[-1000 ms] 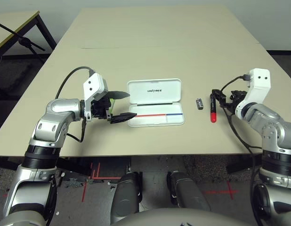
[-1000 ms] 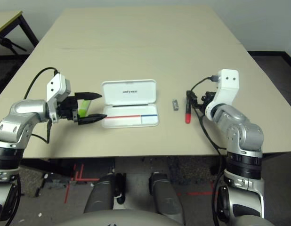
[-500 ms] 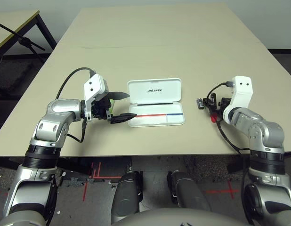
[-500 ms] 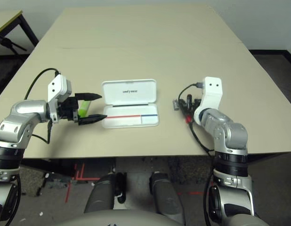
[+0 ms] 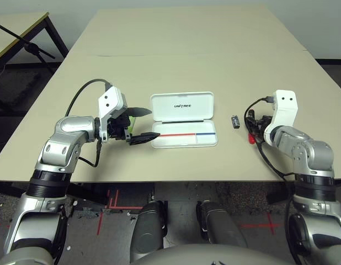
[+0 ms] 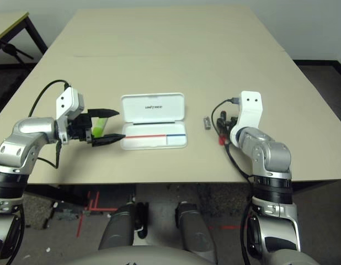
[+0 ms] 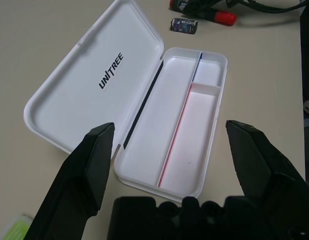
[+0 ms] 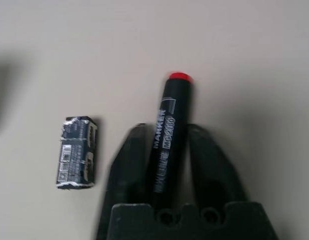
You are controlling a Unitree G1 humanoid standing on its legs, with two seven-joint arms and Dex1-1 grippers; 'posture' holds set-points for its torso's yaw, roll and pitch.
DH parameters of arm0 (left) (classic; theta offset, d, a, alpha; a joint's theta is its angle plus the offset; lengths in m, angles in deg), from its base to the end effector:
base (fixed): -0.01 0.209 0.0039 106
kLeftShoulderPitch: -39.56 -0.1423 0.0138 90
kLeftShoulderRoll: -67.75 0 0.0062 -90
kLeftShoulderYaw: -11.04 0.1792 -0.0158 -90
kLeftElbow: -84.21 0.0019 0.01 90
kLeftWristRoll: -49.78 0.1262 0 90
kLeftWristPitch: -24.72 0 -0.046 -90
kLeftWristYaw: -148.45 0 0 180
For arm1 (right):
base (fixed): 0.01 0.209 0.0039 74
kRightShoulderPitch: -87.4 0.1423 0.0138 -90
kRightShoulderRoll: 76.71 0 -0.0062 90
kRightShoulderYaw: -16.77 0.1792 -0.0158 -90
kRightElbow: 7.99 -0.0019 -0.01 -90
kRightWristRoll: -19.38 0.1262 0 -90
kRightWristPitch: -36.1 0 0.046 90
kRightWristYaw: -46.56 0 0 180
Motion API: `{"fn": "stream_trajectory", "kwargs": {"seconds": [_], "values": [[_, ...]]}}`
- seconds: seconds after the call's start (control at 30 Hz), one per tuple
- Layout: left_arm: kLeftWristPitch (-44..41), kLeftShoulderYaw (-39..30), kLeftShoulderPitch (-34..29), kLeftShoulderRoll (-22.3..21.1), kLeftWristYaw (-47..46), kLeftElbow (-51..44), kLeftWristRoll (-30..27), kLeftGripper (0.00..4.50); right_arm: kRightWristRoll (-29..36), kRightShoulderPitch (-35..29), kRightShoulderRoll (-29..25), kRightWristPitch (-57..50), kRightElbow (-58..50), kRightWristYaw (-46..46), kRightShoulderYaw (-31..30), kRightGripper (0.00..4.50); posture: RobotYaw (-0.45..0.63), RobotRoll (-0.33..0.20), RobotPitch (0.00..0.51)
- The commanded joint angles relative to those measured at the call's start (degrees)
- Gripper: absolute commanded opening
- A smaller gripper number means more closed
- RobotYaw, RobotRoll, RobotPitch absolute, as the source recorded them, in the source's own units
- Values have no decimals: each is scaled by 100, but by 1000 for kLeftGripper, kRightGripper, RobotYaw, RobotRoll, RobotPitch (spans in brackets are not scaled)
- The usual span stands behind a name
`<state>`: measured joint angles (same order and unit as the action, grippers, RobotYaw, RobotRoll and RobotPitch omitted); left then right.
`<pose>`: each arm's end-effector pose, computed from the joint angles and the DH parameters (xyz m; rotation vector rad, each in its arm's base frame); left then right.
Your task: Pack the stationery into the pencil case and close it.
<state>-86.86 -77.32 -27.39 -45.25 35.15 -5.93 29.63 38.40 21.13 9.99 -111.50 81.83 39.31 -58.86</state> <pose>0.2535 0.2426 0.1591 0.3066 0.1810 -1.1618 0.2496 -0.2264 0.1172 0.1317 0.5159 0.0408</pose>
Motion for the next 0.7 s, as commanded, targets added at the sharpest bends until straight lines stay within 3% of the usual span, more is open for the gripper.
{"fn": "stream_trajectory", "kwargs": {"seconds": [0.03,0.3,0.5,0.7], "values": [[37,89,-30,-9,-40,-53,43,4500,27,91,-222,-58,216,-148,150,537,-48,0,108],[50,93,-5,-23,-37,-19,65,4500,121,447,-1316,-34,554,-1330,-239,537,-50,0,107],[89,119,46,-47,-13,42,112,4500,140,848,-2553,477,613,-3452,-1298,537,-53,0,103],[184,159,79,-90,33,108,168,4500,-216,1258,-3057,1618,726,-5274,-2424,537,-46,0,98]]}}
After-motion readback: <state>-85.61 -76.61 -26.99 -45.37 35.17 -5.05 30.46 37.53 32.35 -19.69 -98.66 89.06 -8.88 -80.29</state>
